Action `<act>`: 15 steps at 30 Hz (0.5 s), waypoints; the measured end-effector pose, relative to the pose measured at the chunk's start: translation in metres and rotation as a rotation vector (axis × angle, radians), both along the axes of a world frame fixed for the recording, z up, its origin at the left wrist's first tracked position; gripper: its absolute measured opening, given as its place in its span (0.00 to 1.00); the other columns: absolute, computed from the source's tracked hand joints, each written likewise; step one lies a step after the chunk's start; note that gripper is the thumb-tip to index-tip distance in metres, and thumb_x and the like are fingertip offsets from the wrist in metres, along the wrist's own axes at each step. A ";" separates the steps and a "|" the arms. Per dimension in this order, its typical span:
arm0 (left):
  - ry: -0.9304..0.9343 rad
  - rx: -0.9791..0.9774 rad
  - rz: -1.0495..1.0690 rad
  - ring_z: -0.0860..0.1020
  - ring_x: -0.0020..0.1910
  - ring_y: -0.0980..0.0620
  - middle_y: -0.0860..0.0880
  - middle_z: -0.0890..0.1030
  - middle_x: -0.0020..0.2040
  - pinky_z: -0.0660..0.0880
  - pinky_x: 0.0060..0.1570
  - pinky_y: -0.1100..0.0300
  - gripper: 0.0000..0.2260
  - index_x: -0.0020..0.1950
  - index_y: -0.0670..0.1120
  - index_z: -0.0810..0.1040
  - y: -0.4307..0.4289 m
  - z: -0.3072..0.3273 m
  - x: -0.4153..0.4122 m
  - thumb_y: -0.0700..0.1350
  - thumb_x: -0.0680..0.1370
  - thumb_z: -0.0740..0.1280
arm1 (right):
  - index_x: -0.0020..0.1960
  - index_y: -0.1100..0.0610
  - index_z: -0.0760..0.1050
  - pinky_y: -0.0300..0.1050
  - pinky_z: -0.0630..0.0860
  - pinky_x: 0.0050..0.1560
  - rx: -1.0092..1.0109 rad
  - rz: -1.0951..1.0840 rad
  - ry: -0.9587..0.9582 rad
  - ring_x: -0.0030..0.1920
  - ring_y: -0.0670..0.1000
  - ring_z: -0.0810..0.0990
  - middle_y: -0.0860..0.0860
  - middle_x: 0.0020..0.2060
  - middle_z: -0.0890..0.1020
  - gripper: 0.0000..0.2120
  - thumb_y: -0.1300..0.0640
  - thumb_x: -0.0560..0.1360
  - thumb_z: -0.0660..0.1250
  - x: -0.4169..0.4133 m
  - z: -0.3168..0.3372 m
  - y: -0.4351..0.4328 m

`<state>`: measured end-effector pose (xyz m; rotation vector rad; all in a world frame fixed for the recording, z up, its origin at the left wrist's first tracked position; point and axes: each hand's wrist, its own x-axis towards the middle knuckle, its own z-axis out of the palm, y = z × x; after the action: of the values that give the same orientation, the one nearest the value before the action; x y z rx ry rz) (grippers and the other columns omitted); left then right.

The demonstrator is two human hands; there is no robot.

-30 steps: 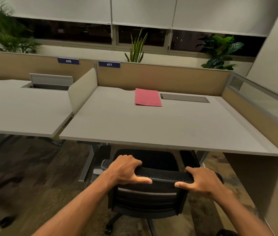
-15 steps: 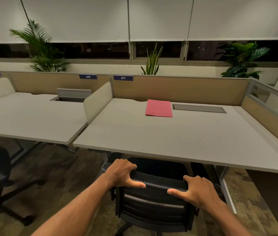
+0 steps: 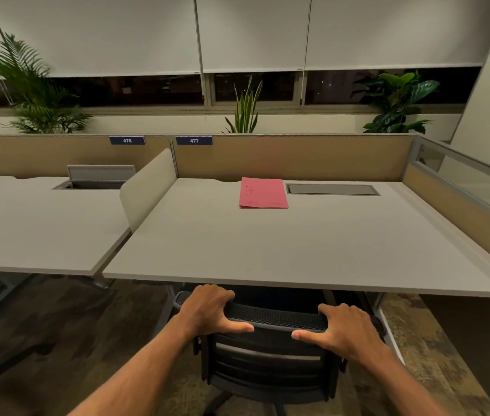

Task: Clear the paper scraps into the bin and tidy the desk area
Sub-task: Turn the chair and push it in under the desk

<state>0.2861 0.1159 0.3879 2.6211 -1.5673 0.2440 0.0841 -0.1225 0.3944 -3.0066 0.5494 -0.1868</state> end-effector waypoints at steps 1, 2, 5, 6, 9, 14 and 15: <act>0.007 -0.009 0.003 0.61 0.25 0.53 0.50 0.68 0.25 0.59 0.28 0.57 0.37 0.30 0.46 0.66 -0.002 -0.001 0.003 0.82 0.63 0.52 | 0.31 0.50 0.64 0.42 0.67 0.33 0.003 -0.001 -0.001 0.27 0.44 0.72 0.46 0.24 0.72 0.38 0.14 0.55 0.46 0.003 0.000 -0.002; 0.014 -0.016 0.003 0.61 0.25 0.53 0.50 0.68 0.25 0.59 0.28 0.57 0.36 0.30 0.47 0.65 -0.004 -0.001 0.005 0.82 0.63 0.53 | 0.31 0.50 0.65 0.42 0.66 0.33 0.006 0.000 -0.002 0.27 0.44 0.72 0.46 0.24 0.72 0.38 0.14 0.55 0.47 0.006 0.000 -0.004; 0.021 -0.034 -0.004 0.59 0.25 0.54 0.51 0.65 0.25 0.57 0.27 0.58 0.35 0.29 0.48 0.62 -0.010 0.000 0.012 0.82 0.63 0.53 | 0.31 0.51 0.66 0.41 0.65 0.32 0.006 0.012 -0.009 0.26 0.44 0.70 0.46 0.24 0.72 0.39 0.14 0.55 0.47 0.015 0.003 -0.011; 0.024 -0.047 -0.008 0.58 0.25 0.54 0.52 0.64 0.25 0.57 0.27 0.58 0.35 0.29 0.48 0.62 -0.012 0.000 0.015 0.82 0.63 0.53 | 0.32 0.51 0.66 0.41 0.65 0.32 0.008 0.014 -0.013 0.26 0.43 0.70 0.46 0.24 0.72 0.39 0.14 0.55 0.48 0.019 0.003 -0.014; 0.031 -0.074 -0.018 0.58 0.25 0.55 0.53 0.64 0.25 0.56 0.26 0.60 0.34 0.29 0.49 0.61 -0.018 -0.001 0.019 0.81 0.64 0.53 | 0.33 0.50 0.69 0.39 0.65 0.32 0.008 0.018 -0.013 0.28 0.42 0.71 0.45 0.25 0.73 0.39 0.14 0.55 0.48 0.026 0.003 -0.023; 0.051 -0.088 -0.017 0.60 0.24 0.55 0.52 0.65 0.24 0.58 0.26 0.61 0.34 0.28 0.49 0.60 -0.035 -0.002 0.020 0.82 0.63 0.53 | 0.32 0.50 0.69 0.39 0.63 0.28 0.013 0.026 -0.025 0.27 0.42 0.70 0.44 0.24 0.73 0.38 0.15 0.56 0.50 0.032 0.002 -0.043; 0.051 -0.094 -0.014 0.60 0.24 0.55 0.53 0.65 0.24 0.58 0.26 0.61 0.34 0.28 0.49 0.59 -0.038 -0.003 0.020 0.82 0.63 0.53 | 0.31 0.49 0.67 0.39 0.62 0.28 0.012 0.033 -0.023 0.26 0.42 0.69 0.44 0.24 0.71 0.36 0.15 0.56 0.50 0.033 0.002 -0.047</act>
<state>0.3061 0.0780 0.3850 2.5243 -1.5197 0.2415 0.1168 -0.1694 0.3969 -2.9962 0.4974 -0.2148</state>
